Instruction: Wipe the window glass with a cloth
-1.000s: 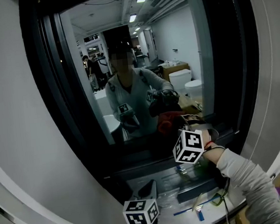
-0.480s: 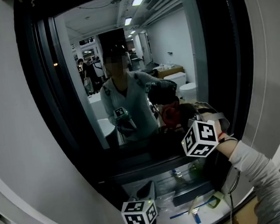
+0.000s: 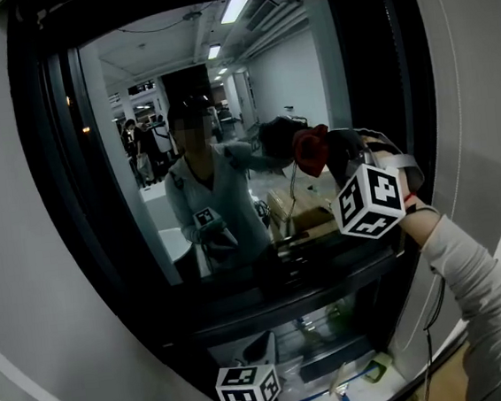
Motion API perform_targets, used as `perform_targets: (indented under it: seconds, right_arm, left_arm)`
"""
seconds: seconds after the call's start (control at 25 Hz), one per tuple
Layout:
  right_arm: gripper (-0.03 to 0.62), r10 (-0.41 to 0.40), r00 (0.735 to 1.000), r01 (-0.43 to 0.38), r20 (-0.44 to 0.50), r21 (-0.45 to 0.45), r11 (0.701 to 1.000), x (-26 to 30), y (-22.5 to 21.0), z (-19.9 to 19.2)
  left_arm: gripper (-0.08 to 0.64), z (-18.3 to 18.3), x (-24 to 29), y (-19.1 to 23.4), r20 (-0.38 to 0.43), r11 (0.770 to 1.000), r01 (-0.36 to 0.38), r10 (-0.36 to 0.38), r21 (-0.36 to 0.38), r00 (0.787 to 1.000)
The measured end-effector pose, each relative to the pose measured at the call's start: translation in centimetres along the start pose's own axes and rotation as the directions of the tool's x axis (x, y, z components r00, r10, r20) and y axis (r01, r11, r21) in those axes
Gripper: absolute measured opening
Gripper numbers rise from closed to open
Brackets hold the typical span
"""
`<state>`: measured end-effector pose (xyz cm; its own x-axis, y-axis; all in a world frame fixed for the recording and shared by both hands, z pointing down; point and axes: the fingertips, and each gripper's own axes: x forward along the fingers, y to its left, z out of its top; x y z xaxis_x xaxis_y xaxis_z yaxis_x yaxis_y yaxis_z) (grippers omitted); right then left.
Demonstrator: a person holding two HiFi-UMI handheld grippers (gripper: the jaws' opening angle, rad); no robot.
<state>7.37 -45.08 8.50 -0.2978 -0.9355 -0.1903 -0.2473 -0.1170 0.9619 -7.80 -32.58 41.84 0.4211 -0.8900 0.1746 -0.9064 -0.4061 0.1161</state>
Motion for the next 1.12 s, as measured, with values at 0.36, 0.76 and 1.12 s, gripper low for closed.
perform_targets:
  seconds: [0.36, 0.76, 1.12]
  right_arm:
    - [0.061, -0.214, 0.976, 0.212, -0.049, -0.046, 0.976, 1.7, -12.4, -2.7]
    - [0.061, -0.402, 0.909, 0.394, -0.106, -0.095, 0.914, 3.9, -22.1, -4.7]
    - [0.061, -0.4, 0.905, 0.398, -0.142, -0.046, 0.916, 7.0, -22.9, -5.8]
  left_arm:
    - [0.005, 0.2, 2.5, -1.0, 0.005, 1.0, 0.03, -0.03, -0.008, 1.0]
    - [0.005, 0.1, 4.6, -1.0, 0.001, 0.999, 0.039, -0.039, -0.013, 0.999]
    - [0.005, 0.4, 4.6, 0.1, 0.003, 0.999, 0.008, -0.008, -0.037, 1.0]
